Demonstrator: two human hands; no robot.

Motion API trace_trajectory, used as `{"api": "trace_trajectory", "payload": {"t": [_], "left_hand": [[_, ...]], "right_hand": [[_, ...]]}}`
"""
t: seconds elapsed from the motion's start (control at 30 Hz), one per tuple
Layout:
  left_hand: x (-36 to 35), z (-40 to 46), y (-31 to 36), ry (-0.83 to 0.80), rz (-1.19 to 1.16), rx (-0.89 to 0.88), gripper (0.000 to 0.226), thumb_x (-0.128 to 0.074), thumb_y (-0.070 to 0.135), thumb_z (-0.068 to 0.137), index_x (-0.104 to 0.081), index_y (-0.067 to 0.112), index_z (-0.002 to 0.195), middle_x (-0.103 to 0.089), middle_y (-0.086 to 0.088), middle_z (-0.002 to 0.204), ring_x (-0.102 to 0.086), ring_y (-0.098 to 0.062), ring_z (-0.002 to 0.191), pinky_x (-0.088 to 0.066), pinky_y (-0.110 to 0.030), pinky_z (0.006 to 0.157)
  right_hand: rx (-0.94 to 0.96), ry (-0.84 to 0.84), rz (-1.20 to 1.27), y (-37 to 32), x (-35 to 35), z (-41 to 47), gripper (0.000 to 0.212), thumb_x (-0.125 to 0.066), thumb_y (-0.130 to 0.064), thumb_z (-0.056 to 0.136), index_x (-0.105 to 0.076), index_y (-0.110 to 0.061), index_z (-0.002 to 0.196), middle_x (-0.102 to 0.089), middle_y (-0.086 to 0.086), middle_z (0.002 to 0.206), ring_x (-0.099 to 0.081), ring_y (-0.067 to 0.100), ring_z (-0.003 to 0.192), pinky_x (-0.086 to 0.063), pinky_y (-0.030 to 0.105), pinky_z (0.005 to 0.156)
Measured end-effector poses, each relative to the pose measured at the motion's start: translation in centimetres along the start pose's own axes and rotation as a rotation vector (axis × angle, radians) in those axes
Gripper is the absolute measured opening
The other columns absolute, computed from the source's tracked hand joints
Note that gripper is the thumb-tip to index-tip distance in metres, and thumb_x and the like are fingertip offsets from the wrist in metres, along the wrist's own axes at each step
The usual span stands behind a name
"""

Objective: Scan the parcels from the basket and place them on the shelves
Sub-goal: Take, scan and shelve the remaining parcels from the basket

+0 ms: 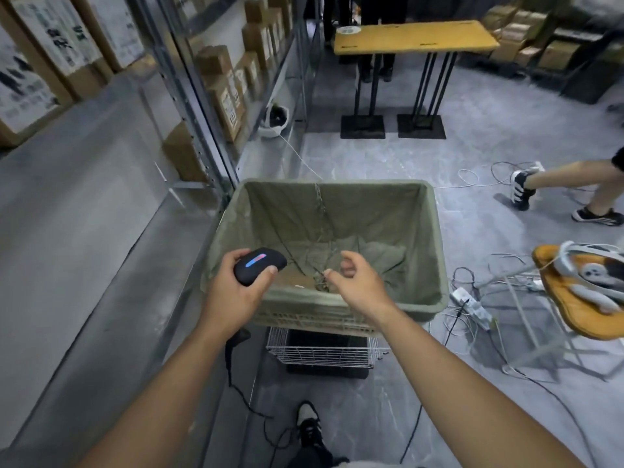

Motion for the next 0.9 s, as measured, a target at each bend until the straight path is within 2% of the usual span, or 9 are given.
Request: {"api": "trace_trajectory", "payload": {"t": [0.17, 0.33, 0.47, 0.53, 0.6, 0.77, 0.8, 0.87, 0.9], "left_hand": [[0.3, 4.3, -0.9, 0.004, 0.051, -0.005, 0.063, -0.073, 0.070, 0.065, -0.057, 0.043, 0.119, -0.070, 0.015, 0.108, -0.072, -0.019, 0.090, -0.060, -0.048, 0.086], [0.5, 8.3, -1.5, 0.010, 0.103, 0.005, 0.055, -0.081, 0.056, 0.076, -0.059, 0.037, 0.122, -0.071, 0.012, 0.105, -0.073, -0.020, 0.091, -0.058, -0.039, 0.086], [0.3, 11.2, -2.5, -0.010, 0.091, 0.012, 0.057, -0.077, 0.066, 0.069, -0.058, 0.043, 0.118, -0.070, 0.016, 0.104, -0.073, -0.019, 0.089, -0.061, -0.050, 0.083], [-0.1, 12.0, -2.8, -0.024, 0.125, 0.019, 0.055, -0.081, 0.055, 0.078, -0.059, 0.037, 0.124, -0.067, 0.016, 0.103, -0.071, -0.016, 0.094, -0.059, -0.043, 0.088], [-0.3, 12.6, -2.9, -0.033, 0.176, 0.040, 0.055, -0.081, 0.048, 0.083, -0.058, 0.031, 0.130, -0.066, 0.014, 0.104, -0.070, -0.015, 0.094, -0.055, -0.034, 0.086], [-1.0, 14.4, -3.9, -0.021, 0.145, 0.101, 0.062, -0.075, 0.065, 0.073, -0.057, 0.039, 0.126, -0.072, 0.010, 0.107, -0.074, -0.020, 0.084, -0.061, -0.041, 0.083], [-1.1, 14.3, -4.2, -0.007, 0.151, 0.112, 0.061, -0.078, 0.062, 0.075, -0.057, 0.038, 0.127, -0.071, 0.011, 0.108, -0.073, -0.016, 0.084, -0.060, -0.035, 0.083], [-1.1, 14.5, -4.0, 0.019, 0.196, 0.110, 0.055, -0.081, 0.050, 0.082, -0.058, 0.032, 0.129, -0.068, 0.017, 0.105, -0.066, 0.004, 0.087, -0.052, -0.011, 0.079], [-1.2, 14.5, -4.0, 0.021, 0.202, 0.114, 0.055, -0.082, 0.048, 0.082, -0.059, 0.031, 0.129, -0.065, 0.020, 0.103, -0.063, 0.009, 0.088, -0.048, -0.006, 0.077]], "right_hand": [[-0.028, 0.006, -0.031, -1.0, -0.4, 4.5, 0.068, -0.070, -0.047, 0.090, -0.043, -0.028, 0.150, -0.054, -0.002, 0.141, -0.054, 0.017, 0.126, -0.047, 0.043, 0.107], [-0.054, -0.008, -0.072, -1.4, -2.3, 7.8, 0.066, -0.070, -0.046, 0.091, -0.043, -0.031, 0.150, -0.054, -0.004, 0.143, -0.054, 0.016, 0.127, -0.047, 0.044, 0.108], [-0.065, -0.036, -0.082, -1.4, -3.8, 10.2, 0.066, -0.069, -0.042, 0.093, -0.041, -0.030, 0.151, -0.050, -0.002, 0.147, -0.052, 0.017, 0.130, -0.045, 0.035, 0.106], [-0.058, -0.067, -0.094, -1.2, -4.9, 11.4, 0.067, -0.071, -0.041, 0.092, -0.041, -0.028, 0.151, -0.049, -0.001, 0.148, -0.051, 0.017, 0.132, -0.044, 0.034, 0.106], [-0.069, -0.100, -0.088, -0.7, -5.9, 12.5, 0.068, -0.071, -0.040, 0.091, -0.042, -0.028, 0.151, -0.048, 0.001, 0.150, -0.049, 0.017, 0.134, -0.043, 0.033, 0.108], [-0.078, -0.222, -0.152, 0.6, -8.8, 16.4, 0.071, -0.072, -0.038, 0.090, -0.040, -0.027, 0.152, -0.043, 0.003, 0.153, -0.048, 0.021, 0.136, -0.041, 0.032, 0.109], [-0.088, -0.246, -0.167, 1.0, -9.4, 16.8, 0.072, -0.072, -0.037, 0.090, -0.039, -0.026, 0.153, -0.042, 0.005, 0.154, -0.048, 0.023, 0.136, -0.040, 0.031, 0.108], [-0.092, -0.285, -0.185, 1.3, -10.5, 17.8, 0.074, -0.072, -0.037, 0.089, -0.038, -0.024, 0.154, -0.043, 0.007, 0.153, -0.048, 0.025, 0.134, -0.040, 0.027, 0.105], [-0.095, -0.307, -0.195, 1.5, -11.0, 18.3, 0.075, -0.072, -0.037, 0.089, -0.038, -0.023, 0.154, -0.043, 0.008, 0.152, -0.048, 0.025, 0.134, -0.040, 0.027, 0.104]]}}
Point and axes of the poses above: each hand's wrist, its own z-axis towards the middle knuckle, its own x-axis out of the back of the hand, y = z × x, the point moved 6 cm from there along z, towards the middle knuckle
